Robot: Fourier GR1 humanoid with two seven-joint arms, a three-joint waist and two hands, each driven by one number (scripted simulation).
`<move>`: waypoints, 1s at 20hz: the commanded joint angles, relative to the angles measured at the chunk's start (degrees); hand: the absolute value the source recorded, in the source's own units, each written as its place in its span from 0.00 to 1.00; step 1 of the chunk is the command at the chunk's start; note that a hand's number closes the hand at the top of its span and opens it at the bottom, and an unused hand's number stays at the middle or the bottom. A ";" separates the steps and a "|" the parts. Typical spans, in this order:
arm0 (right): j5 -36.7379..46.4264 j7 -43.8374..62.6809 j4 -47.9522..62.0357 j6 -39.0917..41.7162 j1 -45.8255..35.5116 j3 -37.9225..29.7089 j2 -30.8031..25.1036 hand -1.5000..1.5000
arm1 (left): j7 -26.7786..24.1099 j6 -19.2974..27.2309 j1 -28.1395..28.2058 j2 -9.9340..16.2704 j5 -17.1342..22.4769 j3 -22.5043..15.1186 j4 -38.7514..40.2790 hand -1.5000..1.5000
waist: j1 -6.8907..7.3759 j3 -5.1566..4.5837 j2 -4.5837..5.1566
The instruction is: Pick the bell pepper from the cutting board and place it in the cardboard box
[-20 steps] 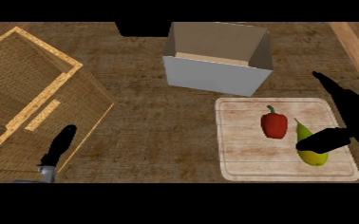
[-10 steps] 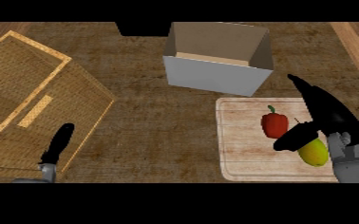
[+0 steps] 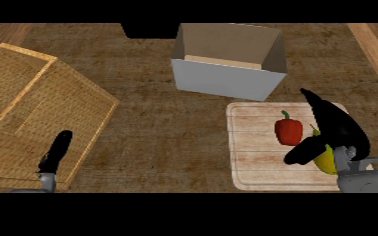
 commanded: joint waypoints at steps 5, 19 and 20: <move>4.74 3.08 2.46 3.60 -2.13 -0.37 5.82 0.00 | -0.25 0.65 -0.82 -3.79 -4.72 -0.11 0.66 0.50 | 0.04 0.02 0.02; 11.59 -4.36 4.01 4.69 2.17 -6.95 10.08 0.00 | 0.99 -2.84 -0.70 -6.57 -7.31 3.51 -0.60 0.50 | -0.05 0.03 0.00; 12.63 -3.71 1.94 3.99 4.05 -5.19 11.75 0.00 | -0.69 -5.28 -1.44 -5.45 -5.61 5.07 1.12 0.50 | -0.10 0.03 -0.01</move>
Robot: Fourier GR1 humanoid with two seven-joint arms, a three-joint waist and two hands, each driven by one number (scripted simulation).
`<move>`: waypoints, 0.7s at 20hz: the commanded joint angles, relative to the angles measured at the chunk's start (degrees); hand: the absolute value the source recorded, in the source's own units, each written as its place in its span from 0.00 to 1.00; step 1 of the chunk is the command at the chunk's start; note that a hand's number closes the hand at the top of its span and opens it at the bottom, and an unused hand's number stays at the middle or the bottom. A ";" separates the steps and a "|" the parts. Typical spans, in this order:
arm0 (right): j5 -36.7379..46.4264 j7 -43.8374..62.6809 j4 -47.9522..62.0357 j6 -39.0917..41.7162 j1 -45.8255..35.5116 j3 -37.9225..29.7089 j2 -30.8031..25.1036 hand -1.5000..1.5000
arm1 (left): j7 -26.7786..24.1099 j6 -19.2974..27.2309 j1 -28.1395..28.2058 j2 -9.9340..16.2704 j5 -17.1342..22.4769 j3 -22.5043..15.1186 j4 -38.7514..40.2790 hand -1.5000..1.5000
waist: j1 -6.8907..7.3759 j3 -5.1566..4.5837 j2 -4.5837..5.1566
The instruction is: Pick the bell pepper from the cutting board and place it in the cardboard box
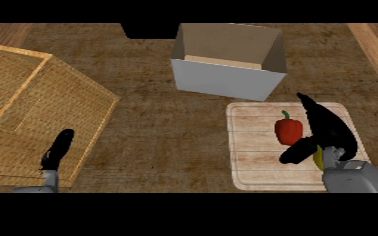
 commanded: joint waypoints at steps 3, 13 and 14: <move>2.21 -6.50 7.95 -0.52 -0.52 -2.60 0.96 0.00 | 2.71 -1.62 1.29 -0.81 -0.28 0.85 -4.08 0.50 | 0.17 -0.12 0.08; 5.80 -6.10 12.02 0.18 -3.56 -3.49 6.40 0.00 | -0.73 -2.95 0.31 -3.09 -1.20 2.43 0.25 0.50 | 0.16 -0.13 0.11; 3.85 -5.39 6.68 3.26 -0.98 -4.47 5.22 1.00 | -1.21 -4.43 3.58 -1.52 -0.56 3.74 -2.25 0.50 | 0.10 -0.14 0.05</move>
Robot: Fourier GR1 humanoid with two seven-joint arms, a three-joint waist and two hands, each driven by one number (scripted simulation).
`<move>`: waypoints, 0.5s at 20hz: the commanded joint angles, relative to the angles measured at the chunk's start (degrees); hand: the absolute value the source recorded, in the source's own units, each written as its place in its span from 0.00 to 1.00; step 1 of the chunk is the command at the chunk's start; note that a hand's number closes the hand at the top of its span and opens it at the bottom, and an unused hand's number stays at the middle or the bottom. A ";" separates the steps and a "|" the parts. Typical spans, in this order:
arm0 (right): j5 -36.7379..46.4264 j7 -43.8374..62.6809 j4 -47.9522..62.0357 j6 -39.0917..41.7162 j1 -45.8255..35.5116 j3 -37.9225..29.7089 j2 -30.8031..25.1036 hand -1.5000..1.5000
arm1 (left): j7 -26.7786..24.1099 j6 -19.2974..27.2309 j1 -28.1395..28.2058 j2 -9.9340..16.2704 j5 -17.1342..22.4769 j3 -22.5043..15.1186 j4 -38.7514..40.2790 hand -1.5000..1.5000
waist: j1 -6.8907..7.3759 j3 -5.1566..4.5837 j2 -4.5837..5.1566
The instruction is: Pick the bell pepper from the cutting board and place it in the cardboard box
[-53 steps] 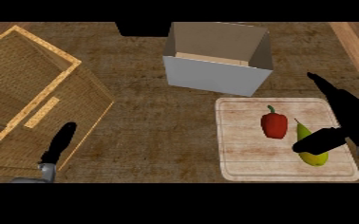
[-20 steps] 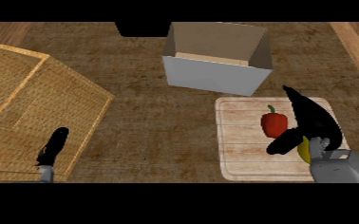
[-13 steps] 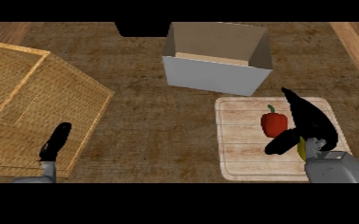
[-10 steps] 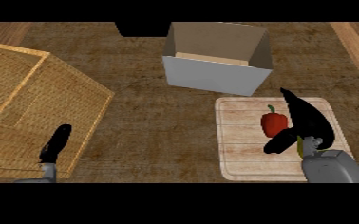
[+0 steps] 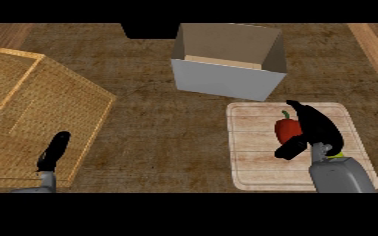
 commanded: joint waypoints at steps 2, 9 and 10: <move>2.09 -6.59 2.17 -4.71 4.48 -0.03 1.34 1.00 | 2.82 -0.35 2.99 -1.67 -0.96 -1.19 -5.00 0.50 | 0.07 -0.15 0.07; 11.33 -5.11 1.30 -5.43 -1.72 1.01 -3.30 1.00 | 1.93 -0.41 0.53 -2.02 -0.62 0.02 -1.36 0.50 | 0.02 -0.17 0.08; 12.45 -8.14 0.15 -9.24 1.21 1.05 -3.98 1.00 | 0.79 -1.03 -0.69 -1.18 -0.22 1.11 1.50 0.50 | -0.19 -0.17 0.09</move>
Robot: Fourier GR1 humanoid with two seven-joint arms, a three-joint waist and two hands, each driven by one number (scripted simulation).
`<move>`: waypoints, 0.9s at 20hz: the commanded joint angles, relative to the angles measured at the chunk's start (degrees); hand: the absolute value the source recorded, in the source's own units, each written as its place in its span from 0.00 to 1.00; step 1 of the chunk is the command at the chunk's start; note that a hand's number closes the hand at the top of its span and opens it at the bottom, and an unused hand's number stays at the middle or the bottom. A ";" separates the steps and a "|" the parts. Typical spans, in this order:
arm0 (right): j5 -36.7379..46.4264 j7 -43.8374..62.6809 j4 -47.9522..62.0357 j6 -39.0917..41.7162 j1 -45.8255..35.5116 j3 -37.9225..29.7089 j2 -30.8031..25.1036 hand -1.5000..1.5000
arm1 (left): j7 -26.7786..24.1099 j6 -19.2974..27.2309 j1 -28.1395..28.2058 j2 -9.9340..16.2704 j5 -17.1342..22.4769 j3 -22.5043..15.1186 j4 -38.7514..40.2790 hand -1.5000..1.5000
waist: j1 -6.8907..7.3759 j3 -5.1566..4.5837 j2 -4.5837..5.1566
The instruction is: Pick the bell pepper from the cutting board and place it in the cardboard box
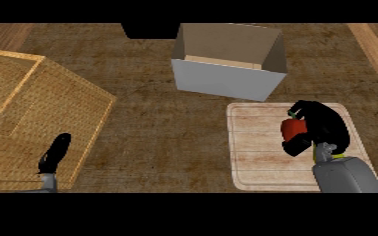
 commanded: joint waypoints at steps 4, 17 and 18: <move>-2.31 -26.97 6.72 4.66 -10.39 3.09 -12.07 1.00 | -0.27 -0.79 -2.06 -1.61 -0.26 -2.62 0.80 0.50 | 4.32 0.16 1.80; -7.67 -72.56 28.65 -2.26 -24.80 -4.27 -27.49 1.00 | 0.53 -0.56 -3.97 -2.26 -0.58 -3.90 1.13 0.50 | 6.04 0.28 2.49; -8.43 -74.86 31.82 -2.36 -26.31 -4.49 -26.41 1.00 | 0.21 -0.75 -5.40 -1.57 -0.93 -3.51 2.55 0.50 | 5.83 0.23 2.65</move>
